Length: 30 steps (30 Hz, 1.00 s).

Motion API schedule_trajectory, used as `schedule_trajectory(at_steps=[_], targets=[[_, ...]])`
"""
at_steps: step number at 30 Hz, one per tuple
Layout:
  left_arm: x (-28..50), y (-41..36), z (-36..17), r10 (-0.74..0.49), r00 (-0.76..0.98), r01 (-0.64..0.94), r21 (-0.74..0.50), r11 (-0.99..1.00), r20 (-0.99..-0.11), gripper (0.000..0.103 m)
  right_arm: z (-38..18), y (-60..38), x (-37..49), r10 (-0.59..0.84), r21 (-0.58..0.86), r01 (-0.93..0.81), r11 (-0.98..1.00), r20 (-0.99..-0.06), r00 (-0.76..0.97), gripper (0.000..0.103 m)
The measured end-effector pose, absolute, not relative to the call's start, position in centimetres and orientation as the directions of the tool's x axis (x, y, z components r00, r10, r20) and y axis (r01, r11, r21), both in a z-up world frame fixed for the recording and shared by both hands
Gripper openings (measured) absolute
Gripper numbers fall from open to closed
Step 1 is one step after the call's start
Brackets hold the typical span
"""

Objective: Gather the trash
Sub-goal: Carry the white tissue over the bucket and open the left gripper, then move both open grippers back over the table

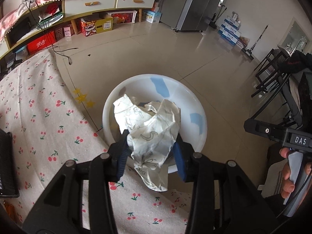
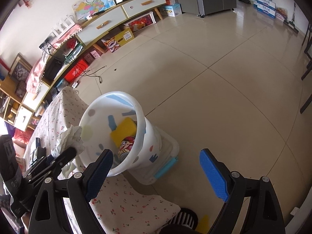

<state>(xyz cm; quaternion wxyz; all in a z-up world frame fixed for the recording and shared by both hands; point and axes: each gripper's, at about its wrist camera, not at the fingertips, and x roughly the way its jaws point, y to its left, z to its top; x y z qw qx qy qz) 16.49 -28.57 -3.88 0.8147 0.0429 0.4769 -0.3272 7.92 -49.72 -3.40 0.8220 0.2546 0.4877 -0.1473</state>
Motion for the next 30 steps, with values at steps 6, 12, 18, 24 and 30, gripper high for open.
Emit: schedule_trajectory(at_steps=[6, 12, 18, 24, 30], targets=[[16.5, -28.1, -3.6, -0.474, 0.358, 0.551, -0.228, 0.803, -0.804, 0.071, -3.4, -49.4, 8.1, 0.010, 0.276, 0.482, 0.832, -0.874, 0.485, 0.092], [15.9, -26.2, -2.7, -0.442, 0.386, 0.518, -0.206, 0.830, -0.810, 0.083, -3.2, -48.9, 8.3, 0.012, 0.274, 0.471, 0.838, -0.874, 0.487, 0.092], [15.2, -22.8, -2.0, -0.391, 0.419, 0.457, -0.182, 0.871, -0.820, 0.088, -2.9, -47.5, 8.7, 0.025, 0.274, 0.443, 0.854, -0.870, 0.492, 0.092], [14.2, -18.7, -1.7, -0.332, 0.442, 0.388, -0.156, 0.908, -0.833, 0.094, -2.5, -45.3, 9.1, 0.045, 0.271, 0.398, 0.876, -0.868, 0.494, 0.092], [13.2, -14.2, -1.3, -0.288, 0.455, 0.332, -0.139, 0.933, -0.843, 0.098, -2.5, -42.9, 9.6, 0.055, 0.260, 0.364, 0.895, -0.872, 0.486, 0.092]])
